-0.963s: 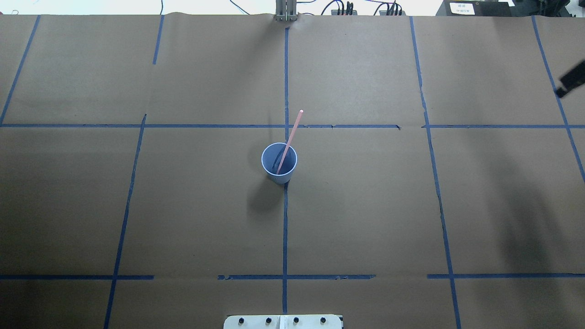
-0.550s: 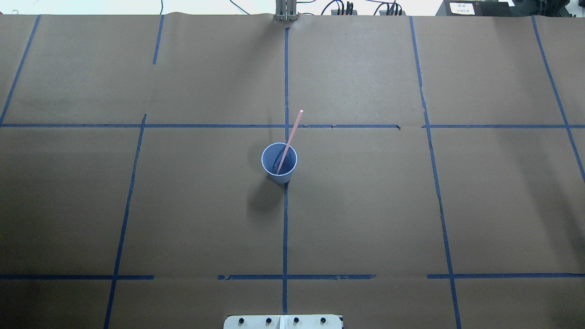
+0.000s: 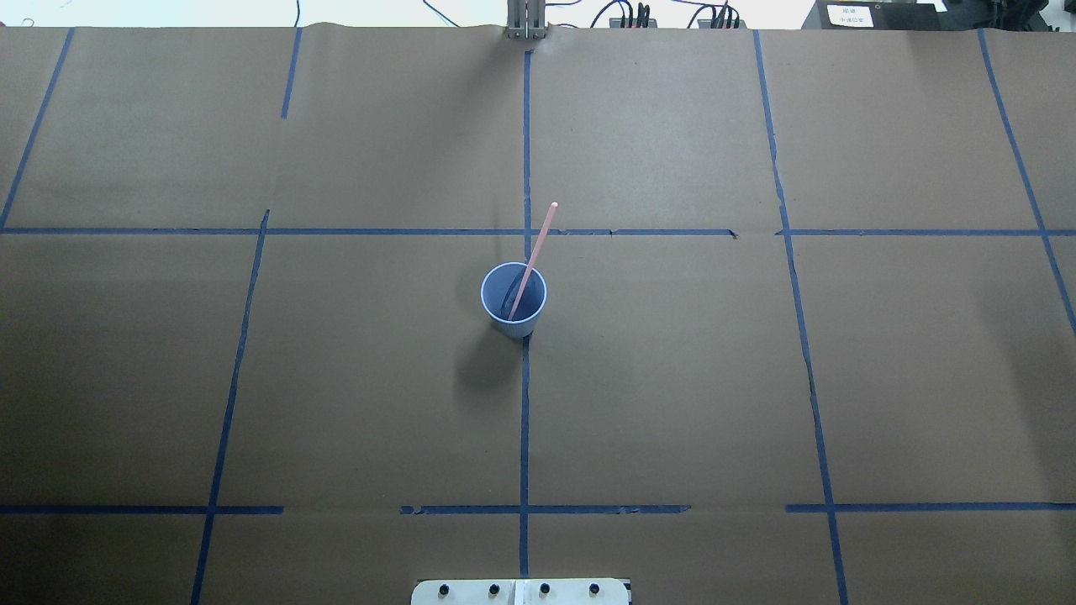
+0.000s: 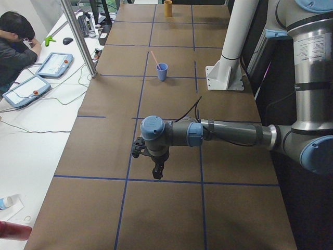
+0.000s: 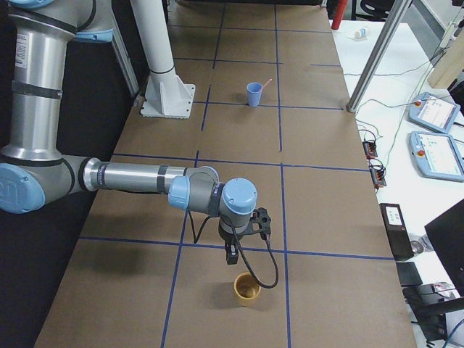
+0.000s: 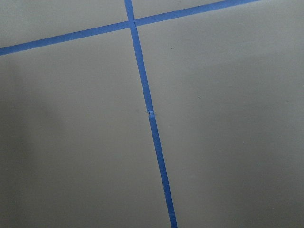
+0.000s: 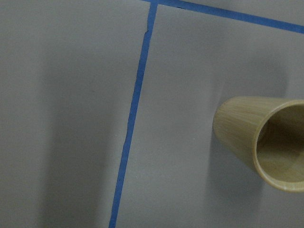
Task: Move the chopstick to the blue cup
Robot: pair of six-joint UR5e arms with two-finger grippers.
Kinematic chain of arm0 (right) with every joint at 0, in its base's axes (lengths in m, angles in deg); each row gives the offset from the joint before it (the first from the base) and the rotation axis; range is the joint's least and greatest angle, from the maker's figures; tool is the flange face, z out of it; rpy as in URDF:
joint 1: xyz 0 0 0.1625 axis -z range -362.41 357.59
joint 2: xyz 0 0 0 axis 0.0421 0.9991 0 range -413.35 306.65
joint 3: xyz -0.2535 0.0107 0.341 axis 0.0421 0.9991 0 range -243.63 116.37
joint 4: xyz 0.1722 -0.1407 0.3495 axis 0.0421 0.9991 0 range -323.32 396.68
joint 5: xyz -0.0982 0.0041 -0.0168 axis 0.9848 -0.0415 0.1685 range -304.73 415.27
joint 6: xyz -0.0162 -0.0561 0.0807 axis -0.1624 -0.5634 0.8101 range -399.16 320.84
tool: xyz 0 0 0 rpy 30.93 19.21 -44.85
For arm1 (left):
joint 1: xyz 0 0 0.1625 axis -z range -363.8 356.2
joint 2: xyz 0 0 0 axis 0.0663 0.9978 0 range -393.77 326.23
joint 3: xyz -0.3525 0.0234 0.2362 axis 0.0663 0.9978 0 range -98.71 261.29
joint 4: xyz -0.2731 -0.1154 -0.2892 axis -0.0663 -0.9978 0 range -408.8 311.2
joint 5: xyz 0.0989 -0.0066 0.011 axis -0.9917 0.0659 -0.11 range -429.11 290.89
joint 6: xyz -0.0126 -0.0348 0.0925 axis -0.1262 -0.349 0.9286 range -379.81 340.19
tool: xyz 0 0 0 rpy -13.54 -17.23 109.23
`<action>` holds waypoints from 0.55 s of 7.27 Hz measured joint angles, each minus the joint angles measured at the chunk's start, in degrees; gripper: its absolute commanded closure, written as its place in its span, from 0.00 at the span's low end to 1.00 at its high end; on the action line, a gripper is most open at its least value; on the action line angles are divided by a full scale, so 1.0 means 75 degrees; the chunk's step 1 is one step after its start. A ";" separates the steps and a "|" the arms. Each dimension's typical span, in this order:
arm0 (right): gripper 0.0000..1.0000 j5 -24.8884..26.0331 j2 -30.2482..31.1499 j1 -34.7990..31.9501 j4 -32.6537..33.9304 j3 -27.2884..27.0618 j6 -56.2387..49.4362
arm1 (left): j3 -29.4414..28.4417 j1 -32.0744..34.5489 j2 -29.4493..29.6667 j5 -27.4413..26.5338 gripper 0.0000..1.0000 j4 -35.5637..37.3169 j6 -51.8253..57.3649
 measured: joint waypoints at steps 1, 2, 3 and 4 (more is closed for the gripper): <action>0.00 -0.0008 -0.0006 -0.0001 -0.0005 -0.0007 0.0133 | -0.0006 -0.0001 0.0000 0.0000 0.00 0.0000 -0.0005; 0.00 -0.0012 -0.0009 -0.0001 -0.0007 -0.0010 0.0179 | -0.0005 -0.0001 0.0000 0.0000 0.00 0.0000 -0.0008; 0.00 -0.0011 -0.0011 0.0003 -0.0008 -0.0012 0.0191 | -0.0001 -0.0001 0.0000 0.0000 0.00 0.0000 -0.0009; 0.00 -0.0012 -0.0015 0.0018 -0.0008 -0.0011 0.0197 | 0.0003 -0.0004 0.0000 0.0002 0.00 0.0000 -0.0009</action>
